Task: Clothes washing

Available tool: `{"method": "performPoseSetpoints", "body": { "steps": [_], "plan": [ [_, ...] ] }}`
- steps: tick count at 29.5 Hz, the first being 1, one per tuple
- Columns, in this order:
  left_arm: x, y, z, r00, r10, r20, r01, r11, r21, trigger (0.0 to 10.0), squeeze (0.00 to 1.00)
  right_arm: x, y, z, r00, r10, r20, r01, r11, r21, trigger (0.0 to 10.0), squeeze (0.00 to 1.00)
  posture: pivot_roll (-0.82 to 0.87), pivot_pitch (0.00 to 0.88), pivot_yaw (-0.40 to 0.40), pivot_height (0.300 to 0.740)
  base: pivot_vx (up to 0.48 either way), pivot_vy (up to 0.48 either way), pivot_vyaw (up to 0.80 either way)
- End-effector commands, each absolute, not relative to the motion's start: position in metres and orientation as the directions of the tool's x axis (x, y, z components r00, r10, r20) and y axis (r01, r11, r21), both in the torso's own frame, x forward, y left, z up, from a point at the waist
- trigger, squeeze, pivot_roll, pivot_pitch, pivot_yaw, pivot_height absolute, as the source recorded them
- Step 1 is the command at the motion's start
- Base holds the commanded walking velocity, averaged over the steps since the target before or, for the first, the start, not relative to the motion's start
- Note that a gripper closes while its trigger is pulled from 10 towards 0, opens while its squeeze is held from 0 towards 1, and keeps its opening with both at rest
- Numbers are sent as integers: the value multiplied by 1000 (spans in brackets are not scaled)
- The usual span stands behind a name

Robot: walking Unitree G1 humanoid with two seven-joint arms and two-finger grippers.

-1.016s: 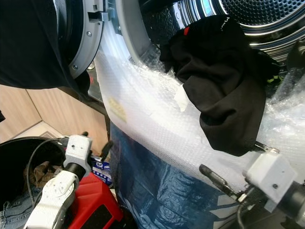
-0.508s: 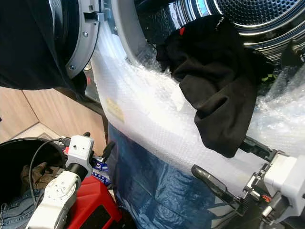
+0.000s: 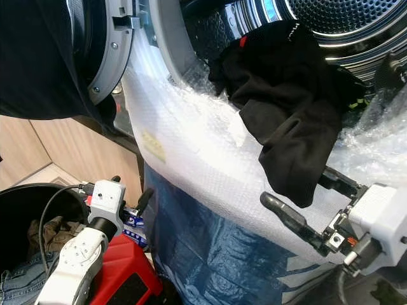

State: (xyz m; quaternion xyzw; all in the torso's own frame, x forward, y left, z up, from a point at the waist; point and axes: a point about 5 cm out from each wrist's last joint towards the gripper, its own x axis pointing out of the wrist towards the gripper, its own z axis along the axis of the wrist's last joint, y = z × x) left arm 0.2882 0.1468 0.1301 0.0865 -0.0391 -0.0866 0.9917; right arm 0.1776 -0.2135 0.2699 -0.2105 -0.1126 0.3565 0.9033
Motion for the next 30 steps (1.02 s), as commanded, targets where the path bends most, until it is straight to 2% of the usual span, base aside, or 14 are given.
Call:
{"method": "performPoseSetpoints", "body": {
  "steps": [1,19,30],
  "plan": [
    [288,143,130,980,-187,66,173,969,174,10000,0,176,-209,272,710,702,48,-605,644,-469,0,0,-20,131,-90,740,0,0,0],
    [289,144,130,980,-187,68,172,969,177,10000,0,179,-212,274,734,676,65,-572,667,-478,0,0,-20,130,-89,740,0,0,0],
    [290,143,132,979,-188,76,172,969,176,10000,0,180,-206,275,716,697,46,-588,637,-498,0,0,-22,125,-89,740,0,0,0]
  ]
}}
